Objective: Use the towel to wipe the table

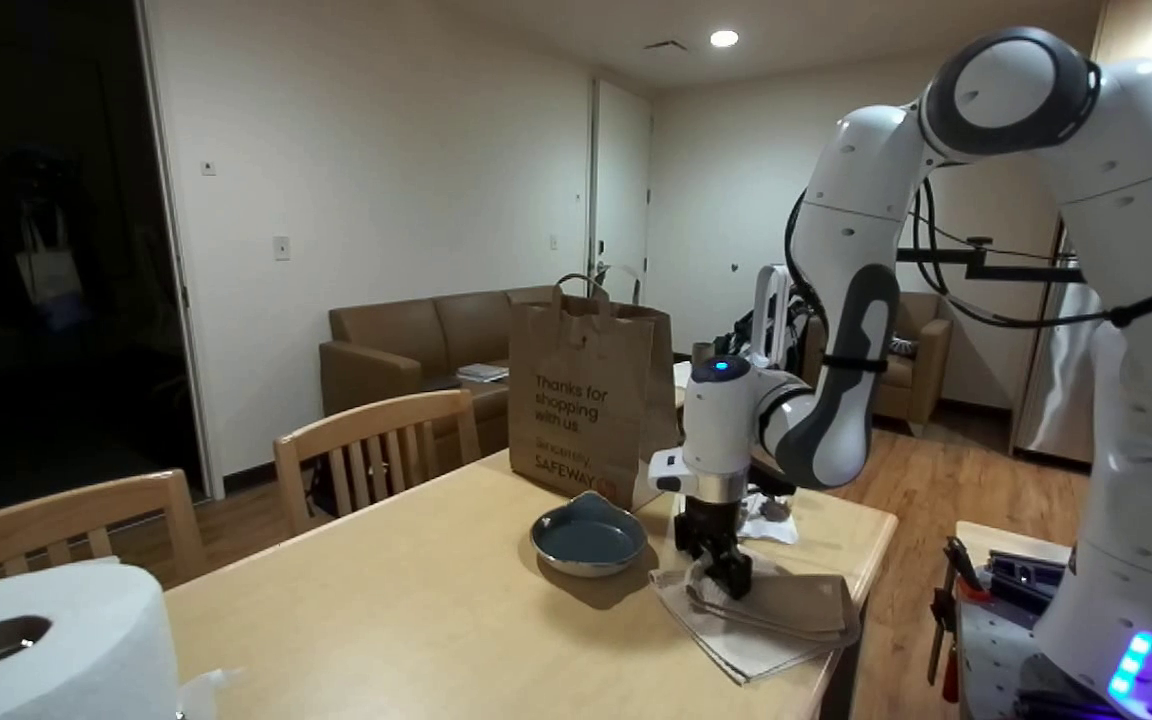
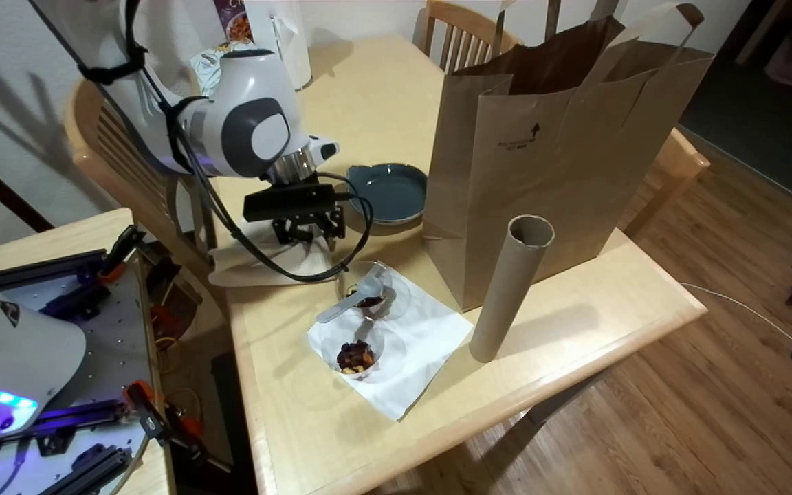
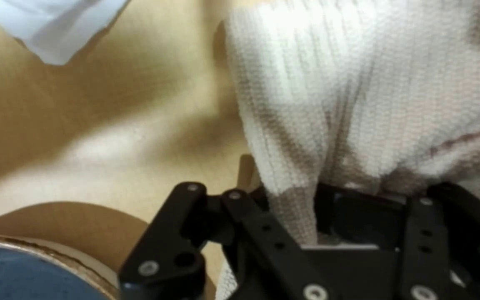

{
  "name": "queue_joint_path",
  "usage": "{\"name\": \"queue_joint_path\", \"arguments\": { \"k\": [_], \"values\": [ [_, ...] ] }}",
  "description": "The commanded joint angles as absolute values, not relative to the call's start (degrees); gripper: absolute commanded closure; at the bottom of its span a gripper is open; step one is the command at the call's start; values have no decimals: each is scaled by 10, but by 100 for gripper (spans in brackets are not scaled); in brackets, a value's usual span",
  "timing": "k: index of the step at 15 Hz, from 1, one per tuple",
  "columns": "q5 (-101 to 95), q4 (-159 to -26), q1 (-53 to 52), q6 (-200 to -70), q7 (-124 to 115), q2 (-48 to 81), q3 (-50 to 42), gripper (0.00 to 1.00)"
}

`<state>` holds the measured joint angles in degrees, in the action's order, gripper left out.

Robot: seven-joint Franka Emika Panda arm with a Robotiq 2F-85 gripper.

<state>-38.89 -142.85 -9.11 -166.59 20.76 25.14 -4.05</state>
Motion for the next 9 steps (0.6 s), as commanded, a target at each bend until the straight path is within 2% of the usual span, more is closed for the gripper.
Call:
{"name": "queue_joint_path", "arguments": {
  "k": [1, 5, 9],
  "values": [
    [-333, -1455, -41, -1627, 236, 214, 30, 69],
    [-216, -1482, -28, -1536, 248, 126, 96, 45],
    [-160, -1487, -57, -1460, 223, 15, 117, 20]
  ]
}}
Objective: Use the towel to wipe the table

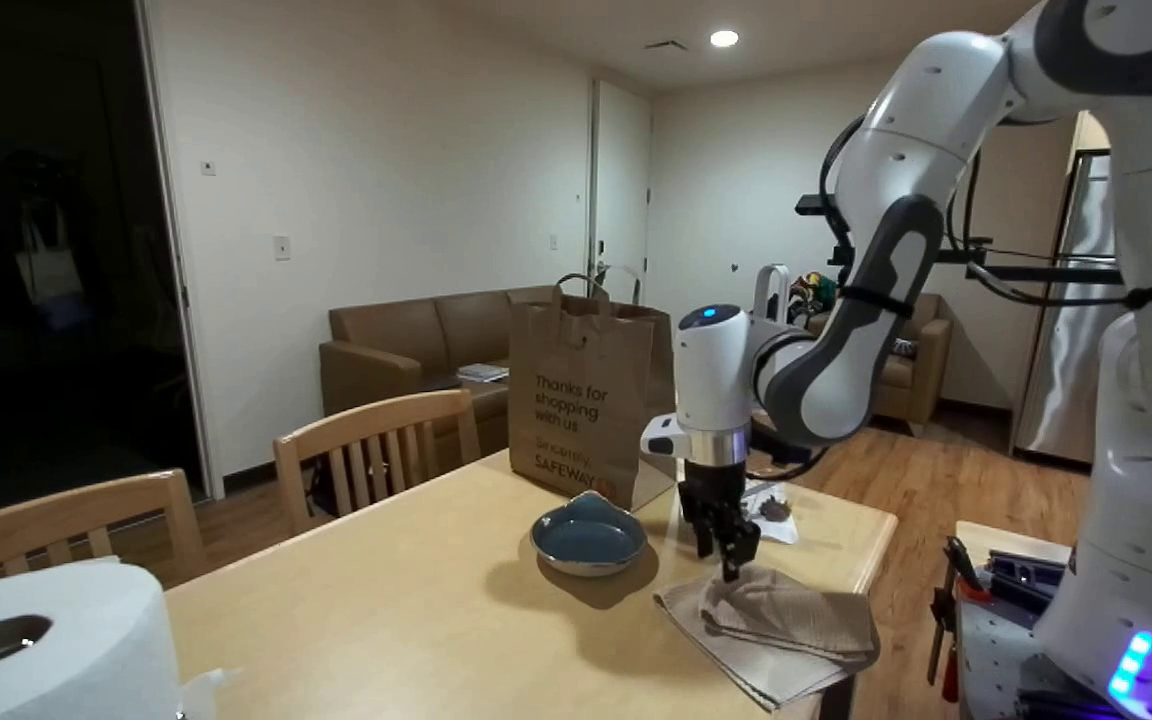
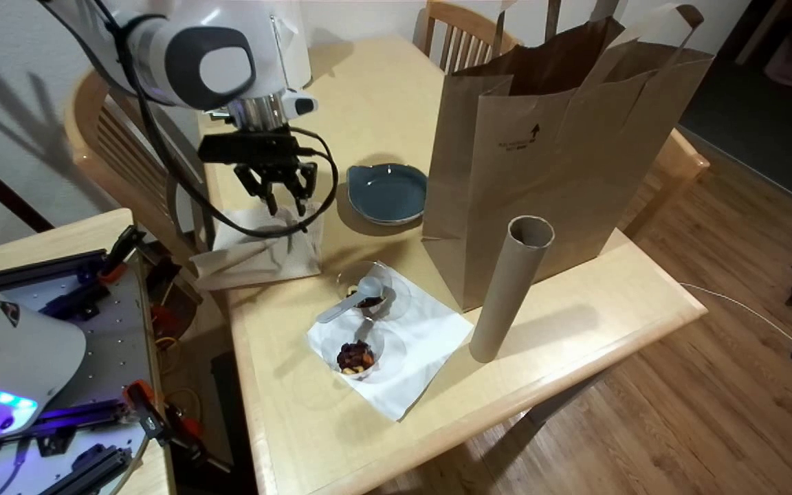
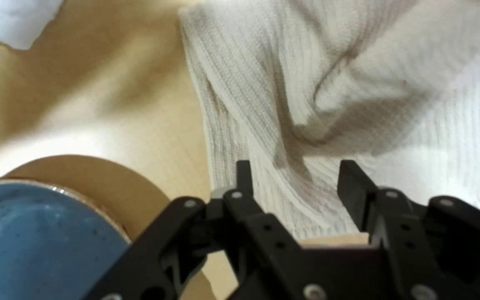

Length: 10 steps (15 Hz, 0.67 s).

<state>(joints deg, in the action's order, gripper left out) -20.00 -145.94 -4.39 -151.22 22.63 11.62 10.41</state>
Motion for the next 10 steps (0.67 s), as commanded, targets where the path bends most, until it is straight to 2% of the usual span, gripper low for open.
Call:
{"name": "queue_joint_path", "arguments": {
  "k": [1, 3, 4, 5, 6, 7, 10],
  "values": [
    [-155, -1484, -64, -1439, 220, -9, 117, 12],
    [-141, -1484, -80, -1408, 220, -63, 117, 2],
    [-131, -1489, -89, -1400, 222, -85, 116, 0],
    [-108, -1490, -98, -1390, 241, -95, 114, 0],
    [-142, -1466, -93, -1406, 224, -53, 106, 6],
    [-132, -1469, -100, -1396, 224, -71, 107, 0],
    [-128, -1482, -107, -1393, 224, -89, 106, 0]
  ]
}}
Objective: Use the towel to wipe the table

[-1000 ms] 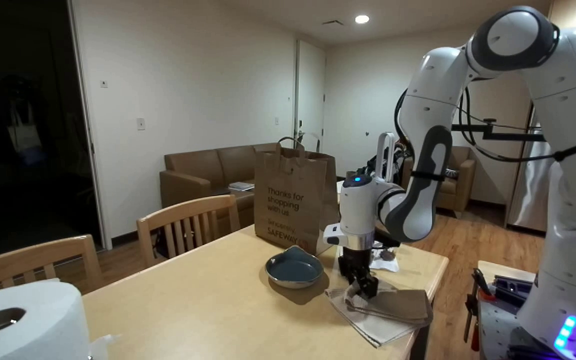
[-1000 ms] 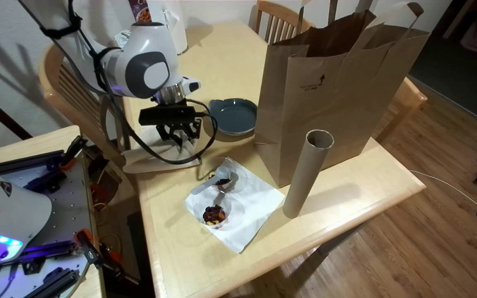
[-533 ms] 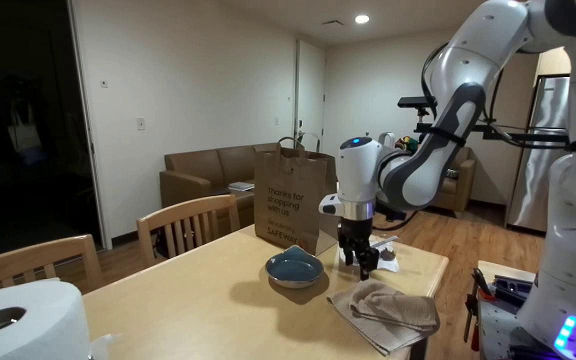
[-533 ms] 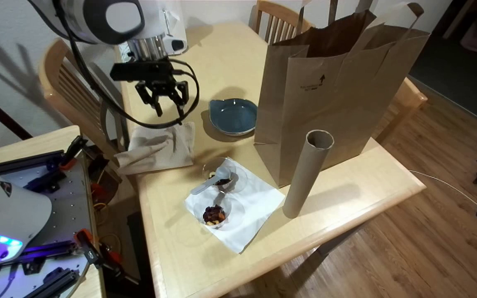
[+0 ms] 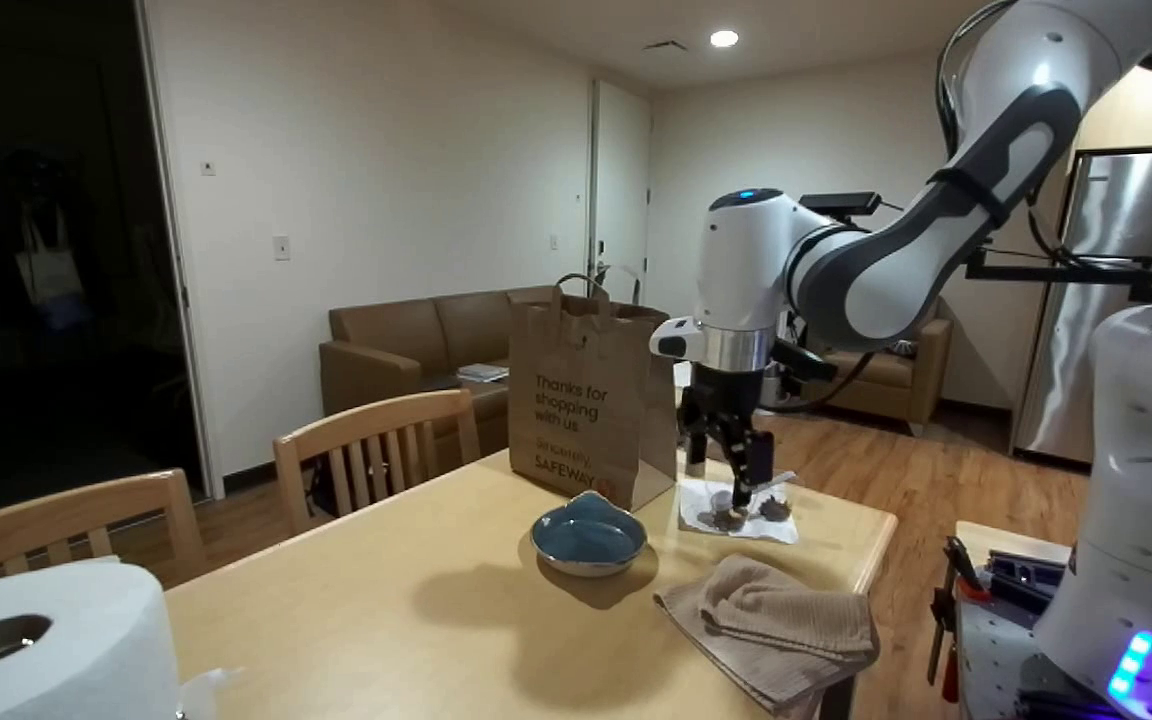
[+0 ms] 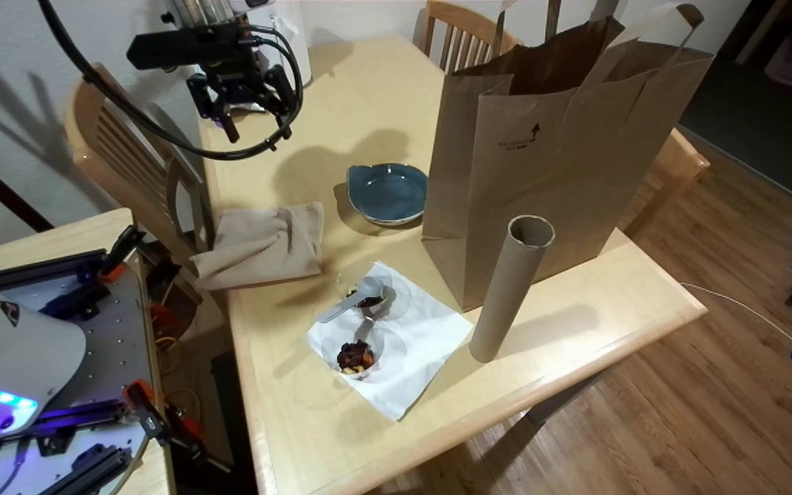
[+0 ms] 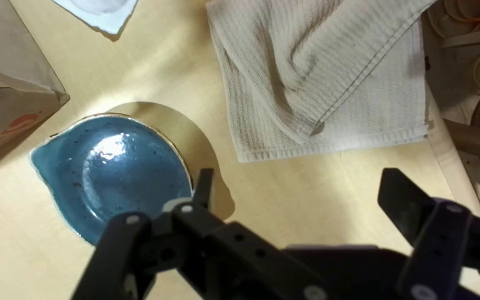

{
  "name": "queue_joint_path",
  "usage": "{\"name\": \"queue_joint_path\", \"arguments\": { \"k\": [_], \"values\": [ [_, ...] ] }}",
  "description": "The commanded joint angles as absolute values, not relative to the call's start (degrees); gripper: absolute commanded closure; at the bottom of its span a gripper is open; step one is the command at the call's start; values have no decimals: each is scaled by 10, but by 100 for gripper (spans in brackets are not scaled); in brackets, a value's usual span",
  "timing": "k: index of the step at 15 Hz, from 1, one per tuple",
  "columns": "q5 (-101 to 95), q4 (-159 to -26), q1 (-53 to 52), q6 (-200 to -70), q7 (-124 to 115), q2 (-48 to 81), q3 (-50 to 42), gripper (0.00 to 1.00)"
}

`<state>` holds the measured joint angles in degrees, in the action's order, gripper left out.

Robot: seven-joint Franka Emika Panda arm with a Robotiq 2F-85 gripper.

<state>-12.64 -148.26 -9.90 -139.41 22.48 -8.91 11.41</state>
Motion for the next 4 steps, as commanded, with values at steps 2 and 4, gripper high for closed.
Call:
{"name": "queue_joint_path", "arguments": {
  "k": [2, 4],
  "values": [
    [-128, -1484, -106, -1393, 224, -89, 106, 0],
    [-128, -1485, -106, -1393, 224, -89, 105, 0]
  ]
}}
